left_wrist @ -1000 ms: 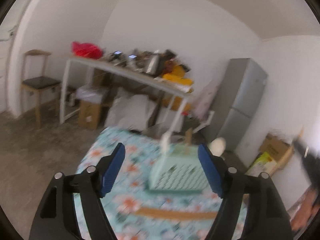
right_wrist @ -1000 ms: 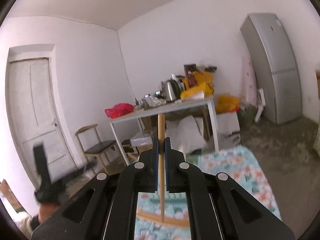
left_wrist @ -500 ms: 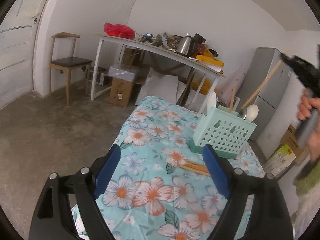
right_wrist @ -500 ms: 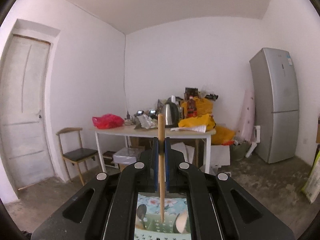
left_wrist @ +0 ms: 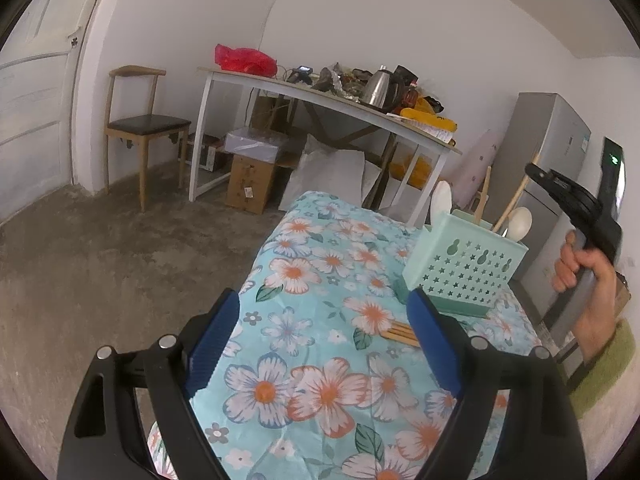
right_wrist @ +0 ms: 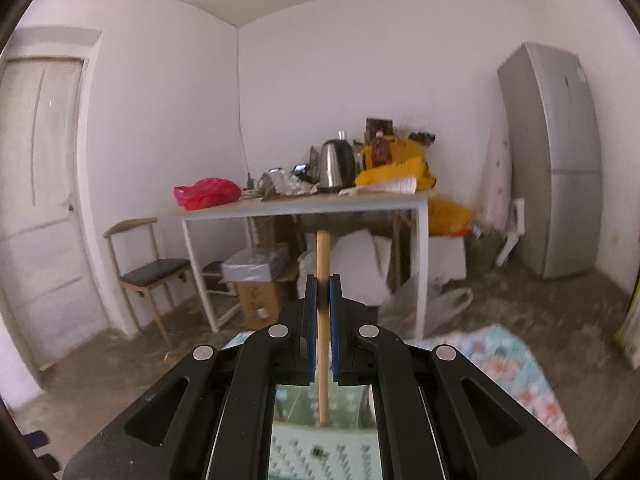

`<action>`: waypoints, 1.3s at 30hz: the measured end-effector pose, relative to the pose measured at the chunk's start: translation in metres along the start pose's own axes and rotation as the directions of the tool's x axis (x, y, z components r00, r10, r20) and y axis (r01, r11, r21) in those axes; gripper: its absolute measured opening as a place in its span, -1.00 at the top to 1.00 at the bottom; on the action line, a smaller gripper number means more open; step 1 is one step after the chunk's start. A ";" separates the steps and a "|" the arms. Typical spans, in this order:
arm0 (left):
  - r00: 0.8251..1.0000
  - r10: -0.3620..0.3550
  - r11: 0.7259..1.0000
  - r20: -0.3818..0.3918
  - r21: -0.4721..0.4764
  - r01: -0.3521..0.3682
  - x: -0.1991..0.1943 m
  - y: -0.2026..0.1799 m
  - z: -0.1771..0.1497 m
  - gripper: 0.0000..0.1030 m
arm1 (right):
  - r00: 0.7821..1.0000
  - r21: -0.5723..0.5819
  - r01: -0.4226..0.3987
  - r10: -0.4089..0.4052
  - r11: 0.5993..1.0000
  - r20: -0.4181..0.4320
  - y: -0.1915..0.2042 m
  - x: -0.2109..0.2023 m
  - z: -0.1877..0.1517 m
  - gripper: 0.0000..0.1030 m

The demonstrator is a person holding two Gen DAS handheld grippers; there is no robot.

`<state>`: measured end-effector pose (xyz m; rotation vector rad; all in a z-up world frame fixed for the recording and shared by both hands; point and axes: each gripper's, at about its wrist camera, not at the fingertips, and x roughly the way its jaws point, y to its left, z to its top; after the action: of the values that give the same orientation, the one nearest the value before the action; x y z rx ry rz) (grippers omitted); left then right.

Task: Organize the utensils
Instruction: 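Open the right tool to drop its chopstick into the holder, then move both open tools back over the remaining wooden chopsticks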

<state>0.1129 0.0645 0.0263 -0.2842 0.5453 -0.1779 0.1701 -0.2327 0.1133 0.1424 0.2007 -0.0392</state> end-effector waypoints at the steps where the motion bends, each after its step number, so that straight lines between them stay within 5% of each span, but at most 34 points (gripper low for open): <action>1: 1.000 -0.004 1.000 -0.003 -0.001 0.004 0.001 -0.001 -0.001 -0.61 | 1.000 0.008 -0.008 0.008 1.000 -0.002 -0.001 -0.004 0.000 0.87; 6: 1.000 -0.014 1.000 0.000 0.010 0.014 -0.002 -0.011 -0.002 -0.62 | 0.999 0.048 -0.032 0.030 0.998 0.036 -0.011 -0.047 0.007 0.61; 17: 1.000 -0.024 0.998 -0.001 0.052 0.024 -0.010 -0.032 -0.003 -0.62 | 0.996 0.158 -0.066 0.055 0.985 0.071 -0.033 -0.138 -0.005 0.53; 25: 1.000 -0.020 0.994 -0.022 0.107 0.023 -0.007 -0.050 -0.012 -0.62 | 0.988 0.235 -0.027 0.062 0.972 -0.144 -0.044 -0.150 -0.065 0.25; 31: 0.993 -0.047 0.987 -0.104 0.146 0.062 0.021 -0.065 -0.018 -0.60 | 0.927 0.352 0.057 0.081 0.934 -0.366 -0.062 -0.118 -0.118 0.23; 39: 0.947 -0.088 0.982 -0.309 0.132 0.134 0.108 -0.088 -0.009 0.07 | 0.900 0.446 0.075 0.132 0.892 -0.415 -0.087 -0.116 -0.151 0.23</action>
<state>0.1904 -0.0468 -0.0061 -0.1395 0.8156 -0.3752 0.0221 -0.2937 -0.0221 0.6269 0.6418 -0.0226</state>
